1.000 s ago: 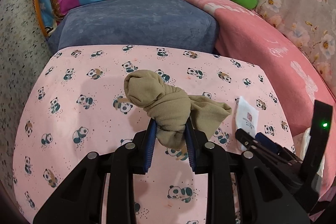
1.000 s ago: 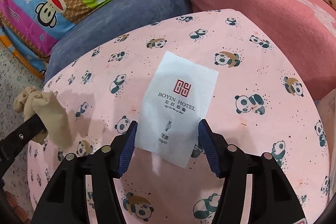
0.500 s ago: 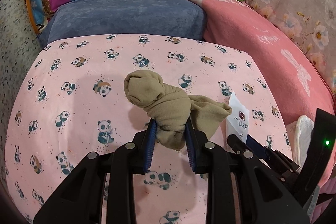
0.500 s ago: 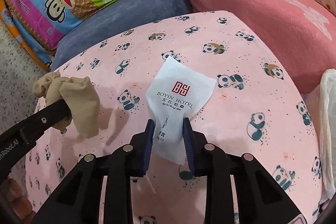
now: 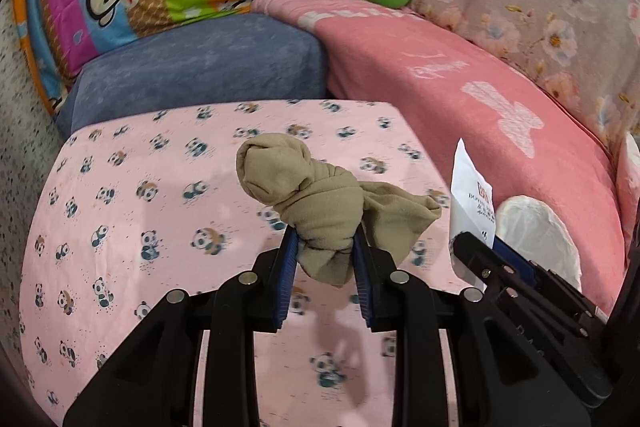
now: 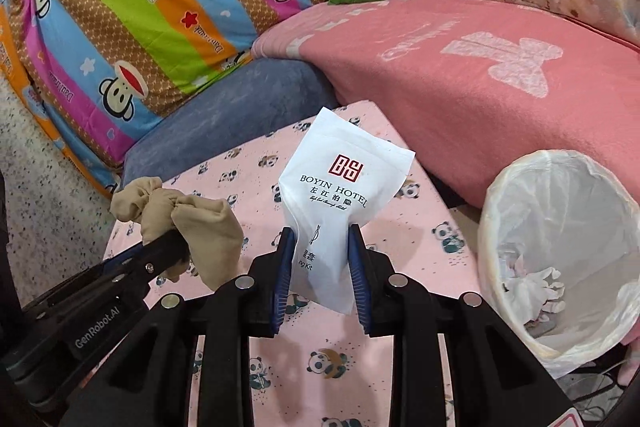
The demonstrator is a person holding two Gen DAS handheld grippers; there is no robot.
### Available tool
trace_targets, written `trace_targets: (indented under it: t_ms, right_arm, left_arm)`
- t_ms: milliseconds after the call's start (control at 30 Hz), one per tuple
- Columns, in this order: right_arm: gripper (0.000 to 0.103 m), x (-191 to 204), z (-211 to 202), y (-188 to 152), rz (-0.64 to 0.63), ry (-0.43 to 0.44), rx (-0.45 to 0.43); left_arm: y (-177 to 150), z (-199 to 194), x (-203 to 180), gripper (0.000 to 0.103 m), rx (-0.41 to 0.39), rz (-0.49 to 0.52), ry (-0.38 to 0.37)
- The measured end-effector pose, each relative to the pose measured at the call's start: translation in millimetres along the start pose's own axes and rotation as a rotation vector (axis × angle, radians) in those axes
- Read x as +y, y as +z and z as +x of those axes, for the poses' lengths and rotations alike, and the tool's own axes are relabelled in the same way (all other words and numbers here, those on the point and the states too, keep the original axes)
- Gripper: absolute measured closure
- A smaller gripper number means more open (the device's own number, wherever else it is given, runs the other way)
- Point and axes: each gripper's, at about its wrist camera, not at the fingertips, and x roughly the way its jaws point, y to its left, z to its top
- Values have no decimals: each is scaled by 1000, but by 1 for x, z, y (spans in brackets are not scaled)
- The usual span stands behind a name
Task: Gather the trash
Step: 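Carry the tan glove and white hotel packet over the trash bin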
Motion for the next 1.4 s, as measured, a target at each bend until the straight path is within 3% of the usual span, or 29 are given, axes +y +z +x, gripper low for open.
trace_targets:
  t_ms: [533, 833, 1400]
  right_arm:
    - [76, -103, -97, 23, 94, -82, -131]
    - [76, -156, -113, 25, 142, -116, -156]
    - [76, -205, -126, 22, 209, -152, -177]
  left_arm:
    - [1, -18, -115, 77, -46, 195, -90]
    - [-1, -16, -164, 77, -48, 292, -113]
    - [-7, -12, -223, 76, -37, 395, -135]
